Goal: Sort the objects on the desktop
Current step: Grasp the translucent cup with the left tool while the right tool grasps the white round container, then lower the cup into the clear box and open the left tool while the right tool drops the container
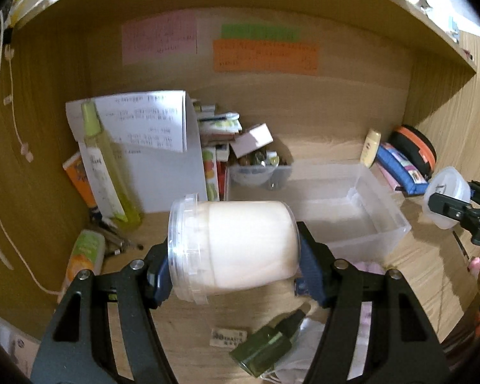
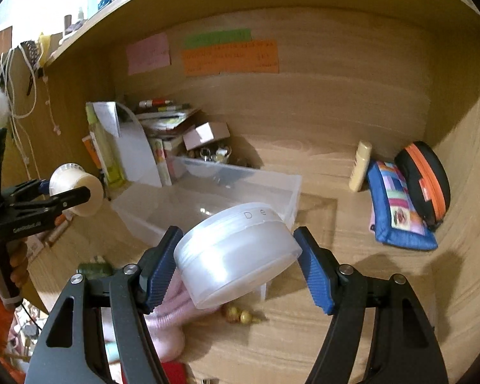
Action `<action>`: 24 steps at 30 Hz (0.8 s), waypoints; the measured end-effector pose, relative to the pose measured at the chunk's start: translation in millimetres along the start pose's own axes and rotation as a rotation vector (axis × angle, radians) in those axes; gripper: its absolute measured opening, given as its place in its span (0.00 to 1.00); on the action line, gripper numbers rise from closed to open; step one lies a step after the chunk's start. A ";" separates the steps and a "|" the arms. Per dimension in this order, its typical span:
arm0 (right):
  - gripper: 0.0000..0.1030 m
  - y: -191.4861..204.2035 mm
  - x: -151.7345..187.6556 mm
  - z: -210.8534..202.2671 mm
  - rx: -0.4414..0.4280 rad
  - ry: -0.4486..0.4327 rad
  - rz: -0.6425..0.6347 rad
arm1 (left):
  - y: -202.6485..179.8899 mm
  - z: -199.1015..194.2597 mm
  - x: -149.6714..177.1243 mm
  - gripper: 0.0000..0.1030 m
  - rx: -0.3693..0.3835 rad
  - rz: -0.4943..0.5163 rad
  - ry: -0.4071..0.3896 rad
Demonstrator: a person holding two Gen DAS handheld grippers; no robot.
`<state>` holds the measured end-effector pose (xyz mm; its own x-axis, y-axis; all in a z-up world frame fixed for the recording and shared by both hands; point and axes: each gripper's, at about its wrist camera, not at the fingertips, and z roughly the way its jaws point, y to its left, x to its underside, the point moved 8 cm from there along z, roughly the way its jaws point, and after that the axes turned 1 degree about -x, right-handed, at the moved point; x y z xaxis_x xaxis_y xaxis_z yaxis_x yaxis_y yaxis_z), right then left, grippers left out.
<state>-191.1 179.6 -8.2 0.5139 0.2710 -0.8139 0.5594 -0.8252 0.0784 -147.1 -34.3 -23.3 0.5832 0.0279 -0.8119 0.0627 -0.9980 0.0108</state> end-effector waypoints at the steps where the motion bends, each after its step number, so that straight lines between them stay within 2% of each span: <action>1: 0.66 0.2 -4.4 1.4 -0.002 -0.002 -0.002 | 0.8 0.4 -3.4 0.64 0.006 -0.002 -0.001; 13: 0.66 12.1 -43.2 39.1 -0.033 0.024 -0.038 | -2.1 26.2 -37.7 0.64 0.089 -0.007 0.024; 24: 0.66 6.1 -38.8 100.6 -0.034 0.148 -0.083 | -14.2 85.0 -39.3 0.64 0.136 0.016 0.136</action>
<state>-273.0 114.2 -34.1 0.5540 0.4095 -0.7249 0.6241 -0.7805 0.0360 -239.7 -26.1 -41.1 0.6880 0.0100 -0.7256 -0.0520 -0.9967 -0.0630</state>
